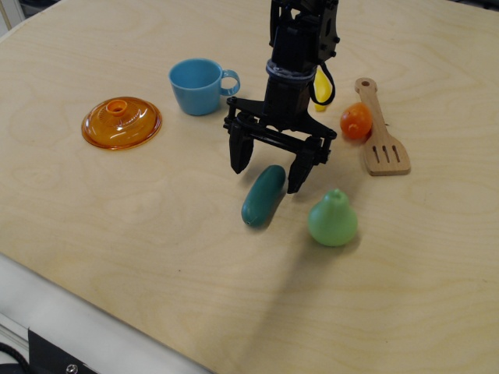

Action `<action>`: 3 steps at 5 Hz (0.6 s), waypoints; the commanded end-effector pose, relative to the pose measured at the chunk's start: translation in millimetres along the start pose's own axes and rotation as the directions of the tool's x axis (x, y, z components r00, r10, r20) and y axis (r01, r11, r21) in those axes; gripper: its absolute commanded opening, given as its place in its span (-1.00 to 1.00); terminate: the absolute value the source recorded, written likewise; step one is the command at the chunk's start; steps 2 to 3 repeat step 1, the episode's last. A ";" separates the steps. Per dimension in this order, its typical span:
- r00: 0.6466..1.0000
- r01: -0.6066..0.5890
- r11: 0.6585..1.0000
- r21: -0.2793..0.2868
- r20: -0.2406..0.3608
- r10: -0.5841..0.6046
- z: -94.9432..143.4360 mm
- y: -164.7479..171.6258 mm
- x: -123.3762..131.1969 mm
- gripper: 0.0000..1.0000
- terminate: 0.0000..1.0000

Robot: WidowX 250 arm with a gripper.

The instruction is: Take cucumber out of cup

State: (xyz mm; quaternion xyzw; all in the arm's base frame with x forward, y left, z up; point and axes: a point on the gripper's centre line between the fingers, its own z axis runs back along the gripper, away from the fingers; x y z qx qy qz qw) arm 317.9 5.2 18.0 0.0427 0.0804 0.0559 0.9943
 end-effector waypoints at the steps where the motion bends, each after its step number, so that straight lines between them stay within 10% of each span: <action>1: 0.986 -0.046 0.999 -0.008 0.158 0.046 59.5 8.8 -6.8 1.00 1.00; 3: 0.986 -0.046 0.999 -0.008 0.158 0.046 59.5 8.8 -6.8 1.00 1.00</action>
